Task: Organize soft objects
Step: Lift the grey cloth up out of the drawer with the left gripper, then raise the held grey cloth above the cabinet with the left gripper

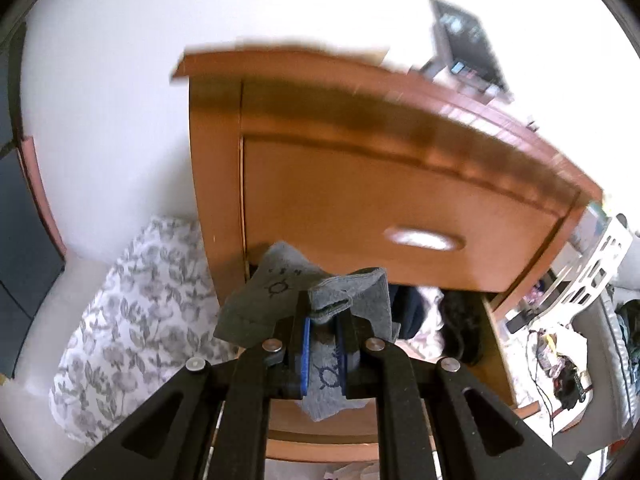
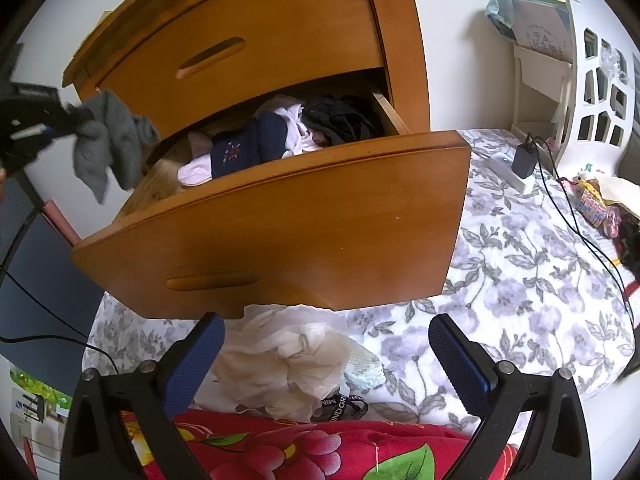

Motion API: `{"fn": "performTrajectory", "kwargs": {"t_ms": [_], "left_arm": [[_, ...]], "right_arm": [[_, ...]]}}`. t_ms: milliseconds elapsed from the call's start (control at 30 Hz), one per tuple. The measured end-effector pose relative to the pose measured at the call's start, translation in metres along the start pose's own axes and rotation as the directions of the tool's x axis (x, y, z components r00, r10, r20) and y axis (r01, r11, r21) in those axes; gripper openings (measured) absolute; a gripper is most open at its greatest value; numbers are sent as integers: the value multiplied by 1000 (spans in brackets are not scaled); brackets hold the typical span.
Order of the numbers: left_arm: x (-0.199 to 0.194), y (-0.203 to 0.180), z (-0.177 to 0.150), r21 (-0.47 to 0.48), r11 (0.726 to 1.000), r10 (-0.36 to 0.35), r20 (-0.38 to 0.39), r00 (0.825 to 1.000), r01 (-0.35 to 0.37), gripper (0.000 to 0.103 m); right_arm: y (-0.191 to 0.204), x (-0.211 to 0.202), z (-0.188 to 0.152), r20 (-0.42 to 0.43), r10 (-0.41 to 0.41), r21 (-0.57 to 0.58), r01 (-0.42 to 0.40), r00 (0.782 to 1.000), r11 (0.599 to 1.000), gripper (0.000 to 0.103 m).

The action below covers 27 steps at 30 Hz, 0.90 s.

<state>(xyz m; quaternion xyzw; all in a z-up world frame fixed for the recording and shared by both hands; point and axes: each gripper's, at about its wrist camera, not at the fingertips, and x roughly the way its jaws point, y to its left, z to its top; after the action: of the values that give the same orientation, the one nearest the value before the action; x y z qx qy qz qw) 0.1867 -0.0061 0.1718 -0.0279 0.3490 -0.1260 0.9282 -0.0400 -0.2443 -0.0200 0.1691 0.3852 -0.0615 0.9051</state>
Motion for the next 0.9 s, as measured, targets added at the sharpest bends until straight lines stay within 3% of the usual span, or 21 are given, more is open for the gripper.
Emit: {"fn": "performTrajectory", "kwargs": {"t_ms": [167, 433, 667, 767, 900], "left_arm": [[-44, -9, 1, 46, 998, -57, 84, 995, 53, 10], [-113, -19, -4, 117, 986, -142, 200, 969, 121, 10], [-133, -21, -20, 130, 975, -203, 201, 958, 179, 10], [-147, -21, -21, 127, 966, -248, 213, 945, 224, 10], [-166, -26, -17, 157, 960, -265, 249, 932, 231, 10]], "right_arm": [[2, 0, 0, -1, -15, -6, 15, 1000, 1000, 103], [5, 0, -1, -1, -46, -21, 46, 999, 999, 103], [7, -1, -1, 1, -70, -36, 70, 998, 997, 103], [6, -1, -1, -2, -79, -35, 79, 997, 996, 103], [8, 0, -1, -3, -90, -45, 90, 996, 995, 103]]}}
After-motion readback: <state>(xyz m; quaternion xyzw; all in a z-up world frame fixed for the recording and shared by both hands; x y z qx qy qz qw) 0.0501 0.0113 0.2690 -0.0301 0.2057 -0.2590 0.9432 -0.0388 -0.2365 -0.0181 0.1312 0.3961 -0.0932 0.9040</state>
